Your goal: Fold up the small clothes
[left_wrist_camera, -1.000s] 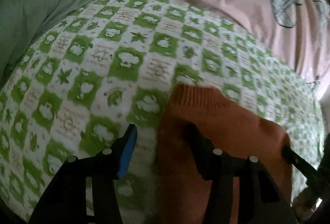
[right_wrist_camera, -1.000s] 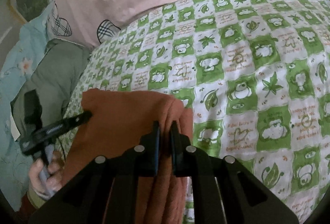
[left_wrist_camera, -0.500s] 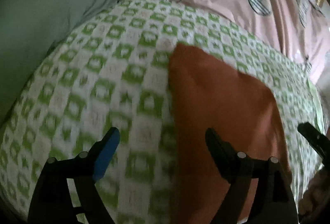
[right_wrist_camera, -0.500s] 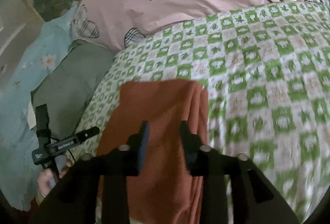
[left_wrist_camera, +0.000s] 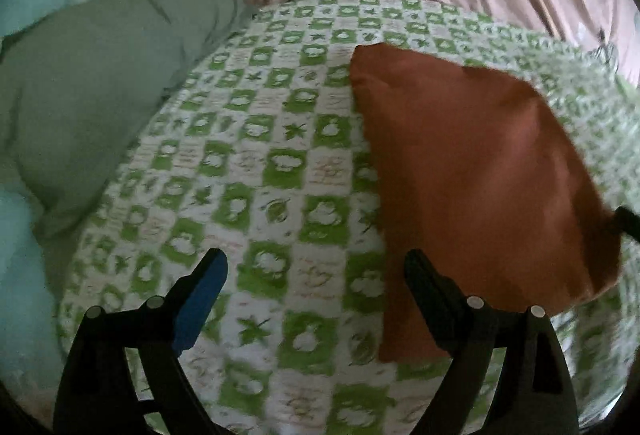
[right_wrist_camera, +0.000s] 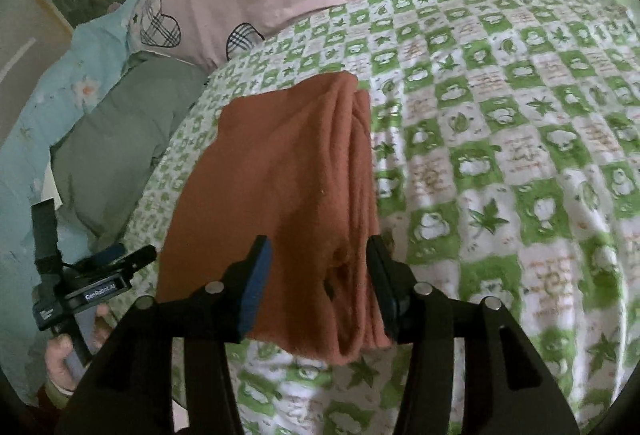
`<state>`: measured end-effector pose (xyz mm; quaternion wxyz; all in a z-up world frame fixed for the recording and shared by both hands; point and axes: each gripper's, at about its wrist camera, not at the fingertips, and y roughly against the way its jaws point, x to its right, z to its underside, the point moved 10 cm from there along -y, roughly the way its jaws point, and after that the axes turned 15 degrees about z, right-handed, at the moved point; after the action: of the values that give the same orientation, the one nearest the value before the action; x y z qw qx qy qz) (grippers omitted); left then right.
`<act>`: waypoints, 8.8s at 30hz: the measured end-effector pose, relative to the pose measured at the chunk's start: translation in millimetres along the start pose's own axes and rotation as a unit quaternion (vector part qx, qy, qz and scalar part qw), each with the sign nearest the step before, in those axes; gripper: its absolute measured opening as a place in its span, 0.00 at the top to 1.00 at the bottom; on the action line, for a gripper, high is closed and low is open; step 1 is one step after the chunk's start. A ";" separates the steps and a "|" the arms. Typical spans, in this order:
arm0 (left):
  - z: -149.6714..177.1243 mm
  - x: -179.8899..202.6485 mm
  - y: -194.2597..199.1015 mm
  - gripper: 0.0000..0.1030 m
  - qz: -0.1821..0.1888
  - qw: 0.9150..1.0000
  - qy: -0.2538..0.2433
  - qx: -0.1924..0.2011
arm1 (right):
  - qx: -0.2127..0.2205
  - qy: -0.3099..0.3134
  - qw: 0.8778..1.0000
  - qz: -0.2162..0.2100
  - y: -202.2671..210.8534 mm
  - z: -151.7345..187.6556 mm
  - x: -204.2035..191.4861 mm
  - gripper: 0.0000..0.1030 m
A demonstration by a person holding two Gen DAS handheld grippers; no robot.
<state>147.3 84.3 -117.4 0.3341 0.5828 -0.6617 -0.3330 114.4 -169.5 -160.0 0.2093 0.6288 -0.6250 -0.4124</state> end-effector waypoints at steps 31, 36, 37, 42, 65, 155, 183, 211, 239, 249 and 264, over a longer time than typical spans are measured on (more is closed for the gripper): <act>7.4 12.4 -8.7 0.14 0.076 0.997 0.033 -0.002 | -0.009 0.025 1.000 -0.002 -10.9 6.9 -9.0 0.50; 2.8 25.6 -28.7 0.24 0.088 0.996 0.011 -0.012 | -0.029 0.023 0.999 0.013 -32.5 10.1 -9.5 0.69; 3.0 29.2 -33.7 0.33 0.092 0.996 0.008 -0.018 | -0.033 0.022 0.999 0.014 -35.6 10.7 -9.2 0.84; -8.8 50.1 -23.7 0.55 0.106 0.994 -0.019 -0.013 | 0.011 0.009 1.000 -0.019 -1.3 -12.4 -11.7 0.91; -28.9 62.3 -22.1 0.58 0.193 0.981 -0.025 0.001 | 0.025 0.003 1.000 -0.016 -18.4 -76.7 -26.9 0.84; 67.6 37.4 59.7 0.21 0.085 0.995 -0.035 0.033 | 0.005 0.047 0.998 0.042 49.4 92.3 -15.8 0.40; 59.0 11.3 30.8 0.11 0.081 0.997 -0.008 0.003 | -0.004 0.124 0.987 0.100 40.7 76.2 -32.4 0.17; 59.2 47.8 63.2 0.11 0.065 0.994 -0.089 0.025 | 0.003 0.132 0.987 0.087 65.9 80.0 -37.2 0.09; 61.6 48.2 60.3 0.11 0.065 0.994 -0.086 0.020 | -0.002 0.137 0.986 0.090 61.4 79.8 -36.1 0.09; 62.6 49.8 60.2 0.11 0.067 0.994 -0.089 0.023 | 0.000 0.135 0.987 0.091 63.7 79.1 -32.0 0.09; 62.9 50.6 63.3 0.11 0.068 0.993 -0.089 0.027 | 0.001 0.135 0.987 0.090 64.8 80.3 -33.1 0.08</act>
<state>55.4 43.5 -97.0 0.2798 0.5135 -0.7354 -0.3423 16.0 -125.9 -147.0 0.3275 0.6201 -0.6453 -0.3029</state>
